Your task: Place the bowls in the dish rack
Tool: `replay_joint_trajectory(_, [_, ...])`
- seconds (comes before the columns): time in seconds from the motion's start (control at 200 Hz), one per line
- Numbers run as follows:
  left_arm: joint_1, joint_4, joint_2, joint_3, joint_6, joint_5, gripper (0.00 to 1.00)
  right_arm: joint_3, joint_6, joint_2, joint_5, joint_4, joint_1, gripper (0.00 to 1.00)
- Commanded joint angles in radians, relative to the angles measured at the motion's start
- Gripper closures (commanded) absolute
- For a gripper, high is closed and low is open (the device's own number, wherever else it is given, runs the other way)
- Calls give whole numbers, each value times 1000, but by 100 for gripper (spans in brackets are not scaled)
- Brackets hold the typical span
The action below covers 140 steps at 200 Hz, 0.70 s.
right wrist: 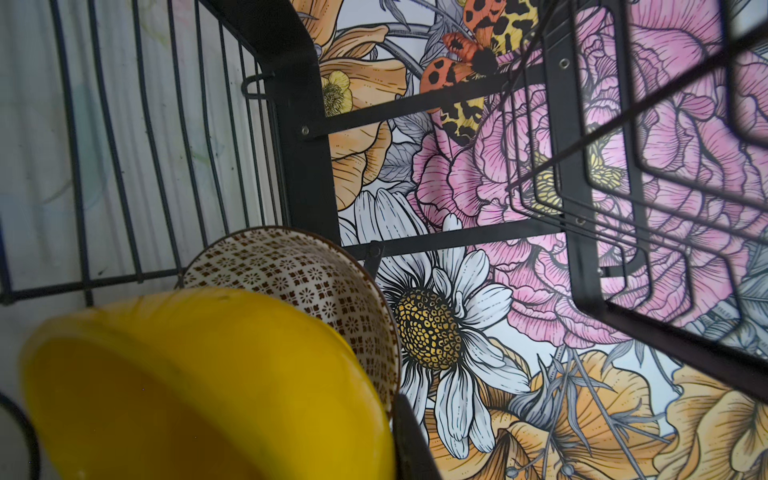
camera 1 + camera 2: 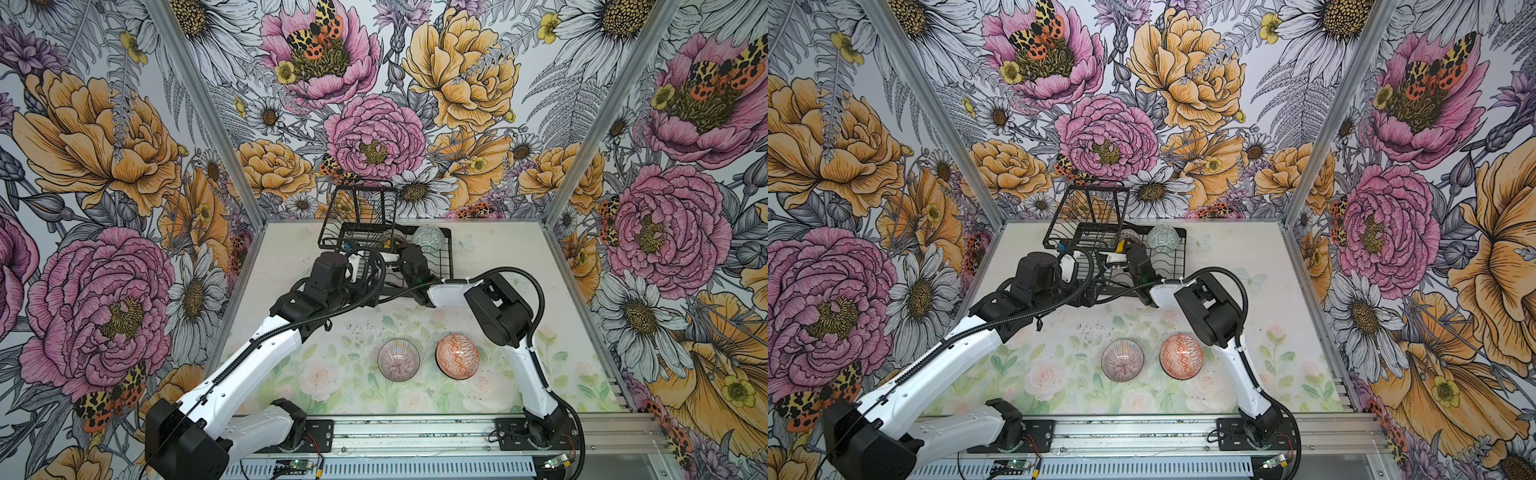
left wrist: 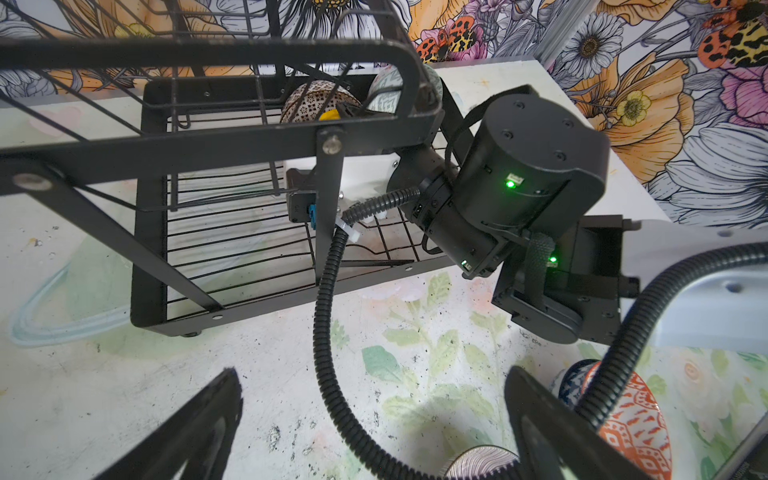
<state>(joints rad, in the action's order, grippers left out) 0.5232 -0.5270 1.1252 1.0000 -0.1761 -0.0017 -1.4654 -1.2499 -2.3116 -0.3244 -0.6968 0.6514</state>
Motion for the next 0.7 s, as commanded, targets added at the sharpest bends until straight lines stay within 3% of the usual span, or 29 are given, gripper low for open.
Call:
replay_joint_trajectory(0.0, [-11,29,-11,-20,-5,16,1,10,-5,-65,-4,106,14,82])
replay_joint_trajectory(0.28, [-13,29,-15,-27,-5,17,1,10,-5,-60,-5,114,14,75])
replay_joint_trajectory(0.545, [-14,27,-22,-36,-8,17,1,11,-2,-47,-8,117,14,74])
replay_joint_trajectory(0.696, [-14,28,-21,-37,-10,17,1,14,1,-37,-8,119,12,66])
